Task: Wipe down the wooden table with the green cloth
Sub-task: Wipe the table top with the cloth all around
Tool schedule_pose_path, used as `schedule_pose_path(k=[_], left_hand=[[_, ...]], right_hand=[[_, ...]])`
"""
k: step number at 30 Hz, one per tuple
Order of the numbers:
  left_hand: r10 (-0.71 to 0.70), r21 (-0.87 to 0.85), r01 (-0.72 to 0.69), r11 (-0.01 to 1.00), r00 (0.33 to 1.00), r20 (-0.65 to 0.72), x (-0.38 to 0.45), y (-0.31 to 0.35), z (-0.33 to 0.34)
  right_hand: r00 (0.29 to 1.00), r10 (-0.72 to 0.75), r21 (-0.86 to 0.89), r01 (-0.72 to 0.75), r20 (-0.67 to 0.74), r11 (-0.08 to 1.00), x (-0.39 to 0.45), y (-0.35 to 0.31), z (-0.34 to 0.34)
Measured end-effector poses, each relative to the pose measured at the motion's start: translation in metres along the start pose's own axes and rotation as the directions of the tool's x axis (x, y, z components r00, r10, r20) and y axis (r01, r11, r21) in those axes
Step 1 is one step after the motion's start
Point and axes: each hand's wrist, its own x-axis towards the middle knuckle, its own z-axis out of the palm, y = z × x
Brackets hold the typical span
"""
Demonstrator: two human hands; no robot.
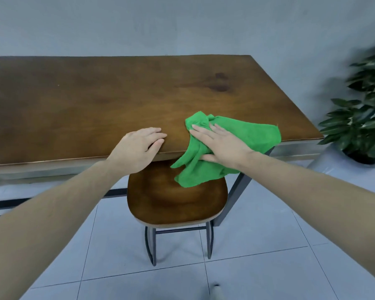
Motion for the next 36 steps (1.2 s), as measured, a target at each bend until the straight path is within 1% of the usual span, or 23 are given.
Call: schedule_pose_path(k=[2, 3, 6, 8, 11, 14, 17, 20, 24, 29, 33, 34, 36], left_hand=[[0.018, 0.028, -0.019, 0.999, 1.000, 0.018, 0.000, -0.010, -0.001], [0.021, 0.038, -0.022, 0.999, 0.999, 0.024, -0.001, -0.015, -0.002], [0.000, 0.062, 0.000, 0.998, 1.000, 0.010, -0.004, -0.026, -0.008], [-0.012, 0.080, 0.012, 0.997, 1.000, -0.004, -0.008, -0.033, -0.011], [0.012, 0.149, -0.015, 0.989, 1.000, 0.020, -0.014, -0.046, -0.015], [-0.010, 0.182, 0.006, 0.983, 1.000, 0.018, -0.023, -0.062, -0.019], [-0.038, 0.207, 0.036, 0.978, 0.999, 0.003, -0.040, -0.077, -0.025], [-0.083, 0.215, 0.079, 0.973, 0.996, 0.012, -0.058, -0.098, -0.035], [-0.077, 0.246, 0.079, 0.966, 0.997, -0.017, -0.079, -0.132, -0.046], [-0.080, 0.245, 0.081, 0.966, 0.997, -0.014, -0.101, -0.180, -0.058], [-0.008, 0.271, -0.001, 0.963, 0.999, 0.034, -0.113, -0.208, -0.067], [0.021, 0.291, -0.034, 0.956, 0.999, 0.046, -0.116, -0.212, -0.068], [0.066, 0.319, -0.084, 0.944, 0.996, 0.065, -0.120, -0.220, -0.071]], right_hand=[[0.998, -0.051, 0.012, 0.051, 0.020, 0.999, -0.007, 0.017, -0.003], [0.998, -0.049, 0.008, 0.049, 0.029, 0.999, -0.012, 0.027, -0.004], [1.000, 0.015, -0.013, -0.015, 0.026, 1.000, -0.026, 0.049, -0.002], [0.999, 0.034, -0.025, -0.033, 0.023, 0.999, -0.027, 0.051, 0.000], [0.998, 0.023, -0.044, -0.021, 0.052, 0.999, -0.017, 0.041, -0.001], [0.996, 0.015, -0.040, -0.011, 0.084, 0.999, 0.004, 0.015, -0.003], [0.996, -0.067, -0.040, 0.069, 0.056, 0.997, 0.034, -0.026, -0.003], [0.991, -0.105, -0.052, 0.109, 0.081, 0.993, 0.065, -0.068, -0.004], [0.987, -0.151, -0.009, 0.152, 0.054, 0.988, 0.112, -0.135, -0.006], [0.989, -0.143, -0.017, 0.143, 0.027, 0.990, 0.161, -0.208, -0.005], [0.991, -0.131, 0.044, 0.130, 0.007, 0.991, 0.165, -0.216, -0.007], [0.994, -0.112, 0.035, 0.112, -0.012, 0.993, 0.160, -0.213, -0.007], [0.999, -0.030, -0.012, 0.030, -0.040, 0.999, 0.147, -0.206, -0.008]])
